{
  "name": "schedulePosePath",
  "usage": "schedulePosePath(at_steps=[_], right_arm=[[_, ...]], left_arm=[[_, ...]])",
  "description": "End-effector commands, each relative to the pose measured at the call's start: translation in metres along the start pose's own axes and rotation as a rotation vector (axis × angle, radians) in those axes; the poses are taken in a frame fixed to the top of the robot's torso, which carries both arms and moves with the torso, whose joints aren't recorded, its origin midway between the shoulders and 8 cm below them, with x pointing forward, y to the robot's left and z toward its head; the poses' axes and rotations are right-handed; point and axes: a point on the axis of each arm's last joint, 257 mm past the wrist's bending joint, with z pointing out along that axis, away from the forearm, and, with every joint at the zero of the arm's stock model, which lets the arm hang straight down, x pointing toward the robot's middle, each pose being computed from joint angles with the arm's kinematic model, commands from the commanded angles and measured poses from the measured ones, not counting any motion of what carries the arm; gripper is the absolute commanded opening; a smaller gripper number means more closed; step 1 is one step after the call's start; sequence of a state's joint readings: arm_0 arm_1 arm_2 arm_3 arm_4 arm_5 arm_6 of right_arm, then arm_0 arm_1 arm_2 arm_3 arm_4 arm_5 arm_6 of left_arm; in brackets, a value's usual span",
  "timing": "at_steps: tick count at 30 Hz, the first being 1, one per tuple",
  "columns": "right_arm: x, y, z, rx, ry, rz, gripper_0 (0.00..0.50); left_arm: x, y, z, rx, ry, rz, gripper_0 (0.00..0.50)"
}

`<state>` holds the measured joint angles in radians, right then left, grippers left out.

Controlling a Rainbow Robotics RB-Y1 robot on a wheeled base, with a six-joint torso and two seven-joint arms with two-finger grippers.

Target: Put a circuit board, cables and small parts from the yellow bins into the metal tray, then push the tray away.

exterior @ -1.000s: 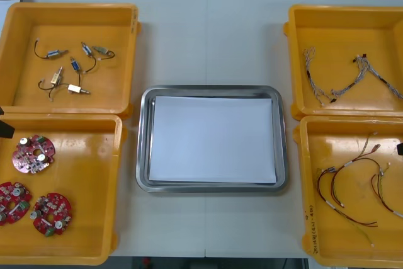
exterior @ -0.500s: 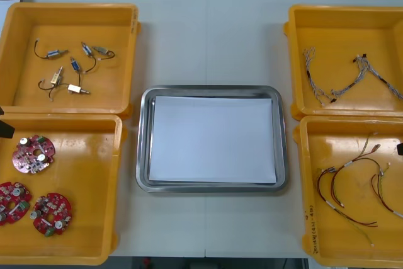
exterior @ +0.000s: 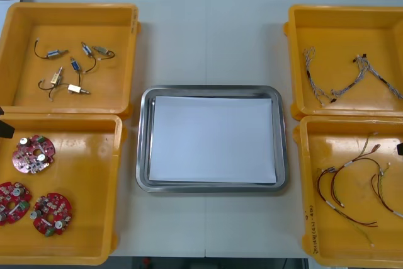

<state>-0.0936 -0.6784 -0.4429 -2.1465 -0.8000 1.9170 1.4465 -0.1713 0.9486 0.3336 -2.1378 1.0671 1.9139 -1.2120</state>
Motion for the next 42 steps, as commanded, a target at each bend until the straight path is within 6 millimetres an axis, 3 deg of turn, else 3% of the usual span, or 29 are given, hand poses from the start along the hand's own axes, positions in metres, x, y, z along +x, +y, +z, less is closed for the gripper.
schedulePosePath(at_steps=[1, 26, 27, 28, 36, 42], right_arm=[[0.004, -0.01, -0.004, 0.03, 0.016, 0.017, 0.5], [0.004, -0.01, -0.004, 0.03, 0.016, 0.017, 0.5], [0.004, -0.01, -0.004, 0.03, 0.016, 0.017, 0.5], [0.004, -0.01, -0.004, 0.03, 0.016, 0.017, 0.5], [0.004, -0.01, -0.004, 0.03, 0.016, 0.017, 0.5], [-0.009, -0.012, -0.014, 0.02, -0.036, 0.033, 0.5]], left_arm=[[-0.003, 0.018, -0.016, -0.065, -0.024, 0.073, 0.5], [-0.003, 0.018, -0.016, -0.065, -0.024, 0.073, 0.5], [0.013, 0.013, 0.002, -0.039, 0.029, 0.059, 0.5], [0.015, 0.013, 0.004, -0.036, 0.035, 0.056, 0.5], [0.013, 0.015, 0.003, -0.047, 0.031, 0.059, 0.5], [0.013, 0.017, 0.005, -0.059, 0.034, 0.059, 0.5]])
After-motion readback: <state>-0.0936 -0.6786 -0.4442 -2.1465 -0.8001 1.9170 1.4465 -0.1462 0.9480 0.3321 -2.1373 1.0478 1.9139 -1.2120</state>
